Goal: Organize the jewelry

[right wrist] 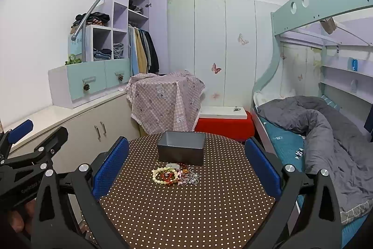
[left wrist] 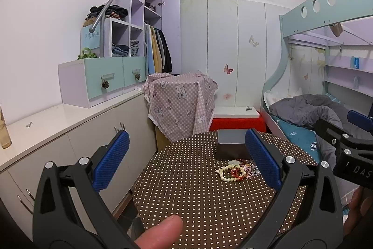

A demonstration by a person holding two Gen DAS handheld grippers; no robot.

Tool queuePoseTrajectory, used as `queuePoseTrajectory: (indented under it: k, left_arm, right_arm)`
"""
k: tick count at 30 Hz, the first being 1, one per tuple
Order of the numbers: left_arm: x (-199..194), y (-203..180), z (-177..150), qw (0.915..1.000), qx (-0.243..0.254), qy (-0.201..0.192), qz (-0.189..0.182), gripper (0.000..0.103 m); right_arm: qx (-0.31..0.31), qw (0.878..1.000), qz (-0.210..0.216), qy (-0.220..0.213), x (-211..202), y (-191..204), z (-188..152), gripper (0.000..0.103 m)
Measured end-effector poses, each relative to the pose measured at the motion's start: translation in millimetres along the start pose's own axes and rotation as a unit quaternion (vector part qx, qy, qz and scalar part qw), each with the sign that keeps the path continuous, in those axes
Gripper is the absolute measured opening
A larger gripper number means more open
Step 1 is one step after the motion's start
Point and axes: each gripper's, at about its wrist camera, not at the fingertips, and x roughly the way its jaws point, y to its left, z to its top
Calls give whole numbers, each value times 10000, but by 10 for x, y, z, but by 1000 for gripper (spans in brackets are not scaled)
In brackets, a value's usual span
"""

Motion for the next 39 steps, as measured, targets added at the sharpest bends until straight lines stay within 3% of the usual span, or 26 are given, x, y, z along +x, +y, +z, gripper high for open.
queuePoseTrajectory:
  k: [10,17,23,26,32,35,37,39]
  left_arm:
    - [413,13,-145,9988,56,484,-111,97]
    - [1102,-22,-536,9911,339,1284,-3,97]
    - [1770,-181,-804,9788,570,1951,-270,97]
    - [2125,-353,-933,9674,690,2377,-538,97]
    - [2505,-547,-1113,9522,977,2825,-636,96]
    - [2620,-602,-1189,9428,973,3087,-798,76]
    - [2658,-598,-1190,9382,806,3202,-1034,51]
    - [2649,-638,-1182,9353,847,3213,-1219,34]
  right_arm:
    - [-81,9997,25,241,260,-51,-99,96]
    - [81,9949,-30,1006,779,-298,-489,96]
    - [189,9859,-81,1664,1175,-484,-847,96]
    - [246,9827,-104,1835,1296,-563,-956,96]
    - [336,9777,-131,2071,1480,-711,-1085,96]
    - [372,9761,-144,2135,1509,-760,-1121,96]
    - [406,9757,-152,2150,1510,-795,-1131,96]
    - [427,9756,-148,2150,1505,-808,-1138,96]
